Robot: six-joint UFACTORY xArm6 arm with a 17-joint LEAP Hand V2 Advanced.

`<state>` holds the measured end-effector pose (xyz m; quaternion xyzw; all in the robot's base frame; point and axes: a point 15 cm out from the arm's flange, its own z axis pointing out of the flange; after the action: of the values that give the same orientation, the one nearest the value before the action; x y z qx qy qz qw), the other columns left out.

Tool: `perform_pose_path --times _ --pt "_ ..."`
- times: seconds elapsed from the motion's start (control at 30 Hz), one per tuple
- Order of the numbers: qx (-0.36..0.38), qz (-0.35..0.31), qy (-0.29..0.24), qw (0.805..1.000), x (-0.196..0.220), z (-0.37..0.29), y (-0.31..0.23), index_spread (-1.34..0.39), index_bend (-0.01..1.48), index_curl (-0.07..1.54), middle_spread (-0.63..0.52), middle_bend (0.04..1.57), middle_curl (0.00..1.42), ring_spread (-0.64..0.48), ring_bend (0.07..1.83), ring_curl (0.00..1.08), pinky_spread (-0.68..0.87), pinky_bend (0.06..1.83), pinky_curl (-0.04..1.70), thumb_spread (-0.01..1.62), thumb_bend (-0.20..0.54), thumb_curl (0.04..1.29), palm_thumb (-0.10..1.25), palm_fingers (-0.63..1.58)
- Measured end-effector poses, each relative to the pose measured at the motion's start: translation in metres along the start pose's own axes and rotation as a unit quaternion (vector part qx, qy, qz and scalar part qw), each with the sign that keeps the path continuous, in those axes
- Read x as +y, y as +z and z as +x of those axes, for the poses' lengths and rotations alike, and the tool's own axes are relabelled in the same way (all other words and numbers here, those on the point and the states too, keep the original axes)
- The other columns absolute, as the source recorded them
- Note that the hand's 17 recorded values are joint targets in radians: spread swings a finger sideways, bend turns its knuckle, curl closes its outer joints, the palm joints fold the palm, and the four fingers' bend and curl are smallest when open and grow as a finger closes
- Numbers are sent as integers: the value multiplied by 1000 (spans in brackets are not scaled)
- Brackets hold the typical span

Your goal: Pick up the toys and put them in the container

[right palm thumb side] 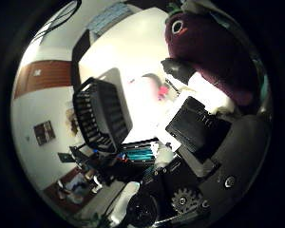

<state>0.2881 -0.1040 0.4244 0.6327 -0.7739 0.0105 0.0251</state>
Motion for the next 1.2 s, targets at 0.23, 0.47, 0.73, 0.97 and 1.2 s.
perform_pose_path --times 0.23,0.47,0.73,0.97,1.2 --pt "-64 33 -89 993 21 -95 -47 -358 960 984 -262 1179 1017 -261 1415 764 -223 1398 809 944 -17 645 979 919" --pt "-80 28 -190 978 51 -195 -56 -352 968 997 -266 1172 1052 -262 1420 787 -223 1378 868 949 -17 663 974 909" --pt "-81 31 -269 959 53 -269 -43 -351 980 1008 -273 1160 1082 -268 1409 808 -214 1364 928 964 -17 672 972 898" --pt "-102 75 -292 948 40 -307 -47 -352 983 1012 -283 1159 1108 -275 1410 825 -215 1347 969 974 -17 675 969 886" --pt "-95 50 -309 945 38 -335 -21 -355 984 1019 -289 1152 1120 -275 1407 838 -221 1334 1000 993 -17 674 971 874"
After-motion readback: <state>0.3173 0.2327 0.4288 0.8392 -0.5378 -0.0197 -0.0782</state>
